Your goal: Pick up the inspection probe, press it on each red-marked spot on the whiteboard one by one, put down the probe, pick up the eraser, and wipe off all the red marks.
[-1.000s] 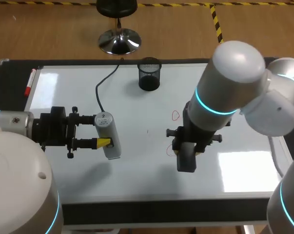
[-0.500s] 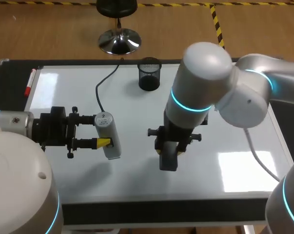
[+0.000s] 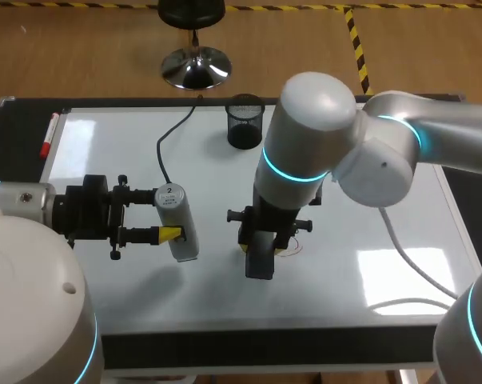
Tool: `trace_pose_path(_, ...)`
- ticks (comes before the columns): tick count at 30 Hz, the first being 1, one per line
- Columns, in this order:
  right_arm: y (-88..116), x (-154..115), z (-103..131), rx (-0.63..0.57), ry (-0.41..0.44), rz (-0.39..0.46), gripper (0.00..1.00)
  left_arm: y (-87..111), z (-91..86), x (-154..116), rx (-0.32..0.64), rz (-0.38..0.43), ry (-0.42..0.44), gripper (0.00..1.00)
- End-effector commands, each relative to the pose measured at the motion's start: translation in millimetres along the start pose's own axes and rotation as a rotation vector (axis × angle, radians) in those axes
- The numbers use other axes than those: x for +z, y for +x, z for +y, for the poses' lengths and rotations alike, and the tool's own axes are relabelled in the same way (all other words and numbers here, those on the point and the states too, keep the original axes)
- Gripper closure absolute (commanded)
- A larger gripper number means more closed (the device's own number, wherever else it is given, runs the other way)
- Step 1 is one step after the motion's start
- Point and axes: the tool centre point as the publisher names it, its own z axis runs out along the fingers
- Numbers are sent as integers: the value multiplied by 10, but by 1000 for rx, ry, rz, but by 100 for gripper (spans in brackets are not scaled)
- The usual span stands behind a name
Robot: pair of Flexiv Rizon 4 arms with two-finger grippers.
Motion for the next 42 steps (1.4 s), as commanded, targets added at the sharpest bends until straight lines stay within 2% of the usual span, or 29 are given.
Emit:
trace_pose_path(1, 33, 108, 43, -1, 12, 6, 100, 12, -10, -3, 3, -4, 2, 100)
trace_pose_path(9, 63, 227, 22, -12, 31, 24, 100, 12, -10, -3, 3, -4, 2, 100)
trace_pose_path(22, 1, 369, 53, -29, 43, 36, 100, 12, -10, -3, 3, -4, 2, 100)
trace_pose_path(34, -182, 411, 212, -15, 35, 9, 100, 12, -10, -3, 3, -4, 2, 100)
trace_pose_path(42, -358, 398, 228, -20, 21, -13, 100, 12, -10, -3, 3, -4, 2, 100)
